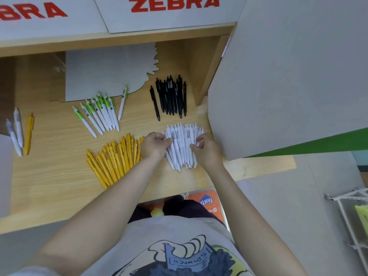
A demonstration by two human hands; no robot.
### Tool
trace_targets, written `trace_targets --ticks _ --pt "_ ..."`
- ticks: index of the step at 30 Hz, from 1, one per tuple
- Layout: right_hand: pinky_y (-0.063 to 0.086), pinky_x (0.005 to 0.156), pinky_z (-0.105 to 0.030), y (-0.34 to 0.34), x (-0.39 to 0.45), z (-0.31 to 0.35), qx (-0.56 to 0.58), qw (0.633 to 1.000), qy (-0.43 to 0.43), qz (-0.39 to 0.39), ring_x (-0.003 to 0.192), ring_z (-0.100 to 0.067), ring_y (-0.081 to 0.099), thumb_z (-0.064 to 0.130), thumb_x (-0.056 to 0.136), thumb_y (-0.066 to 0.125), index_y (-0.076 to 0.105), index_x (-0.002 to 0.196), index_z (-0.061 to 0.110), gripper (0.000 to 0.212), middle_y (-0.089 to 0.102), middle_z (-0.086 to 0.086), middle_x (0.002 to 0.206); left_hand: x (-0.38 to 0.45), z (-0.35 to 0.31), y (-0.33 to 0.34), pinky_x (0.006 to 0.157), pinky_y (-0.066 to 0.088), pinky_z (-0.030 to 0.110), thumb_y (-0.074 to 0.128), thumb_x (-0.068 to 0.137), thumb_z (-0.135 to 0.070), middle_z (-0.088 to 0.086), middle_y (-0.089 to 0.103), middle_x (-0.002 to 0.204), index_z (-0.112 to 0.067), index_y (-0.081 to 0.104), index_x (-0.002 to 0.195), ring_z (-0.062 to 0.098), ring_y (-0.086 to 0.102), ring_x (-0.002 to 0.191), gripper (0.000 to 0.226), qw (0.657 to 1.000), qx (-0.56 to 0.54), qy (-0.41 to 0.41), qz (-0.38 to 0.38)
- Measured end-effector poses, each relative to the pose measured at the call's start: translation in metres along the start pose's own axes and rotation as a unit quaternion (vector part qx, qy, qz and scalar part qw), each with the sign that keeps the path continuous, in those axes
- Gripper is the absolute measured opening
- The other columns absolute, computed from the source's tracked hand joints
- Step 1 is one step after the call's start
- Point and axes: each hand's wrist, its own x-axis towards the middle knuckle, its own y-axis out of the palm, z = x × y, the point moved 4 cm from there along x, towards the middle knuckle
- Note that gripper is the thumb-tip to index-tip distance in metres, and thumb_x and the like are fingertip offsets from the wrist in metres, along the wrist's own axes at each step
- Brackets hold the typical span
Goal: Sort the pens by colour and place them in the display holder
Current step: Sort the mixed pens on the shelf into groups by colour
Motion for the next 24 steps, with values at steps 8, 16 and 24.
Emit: trace_targets --ticks 8,16,24 --pt "0.047 0.072 -0.024 0.006 -0.001 -0.013 0.043 0.999 -0.017 -0.023 0.075 -0.01 0.054 0.019 0.089 0.068 0.065 0.105 0.012 0.017 0.055 0.006 0.081 -0.006 0.015 -0.002 0.078 0.047 0.028 0.079 0.082 -0.017 0.0 0.06 0.102 -0.017 0.055 0.129 0.018 0.06 0.095 0.053 0.991 0.102 0.086 -0.004" --pt "0.048 0.072 -0.027 0.001 -0.002 -0.012 0.035 0.999 -0.006 -0.017 0.075 -0.013 0.057 0.026 0.088 0.071 0.064 0.109 0.014 0.025 0.055 0.007 0.079 -0.01 0.013 0.001 0.08 0.044 0.023 0.075 0.086 -0.024 -0.002 0.062 0.114 -0.023 0.05 0.14 0.011 0.057 0.1 0.06 0.99 0.079 0.105 0.052" --pt "0.041 0.063 -0.021 0.01 -0.027 0.05 -0.026 0.993 -0.114 -0.029 0.073 -0.006 0.054 0.038 0.095 0.058 0.062 0.115 0.021 0.026 0.057 0.005 0.084 -0.022 0.008 -0.075 0.098 0.04 0.03 0.057 0.099 -0.029 0.0 0.057 0.129 -0.016 0.054 0.136 0.015 0.051 0.118 0.04 0.948 0.124 0.29 -0.035"
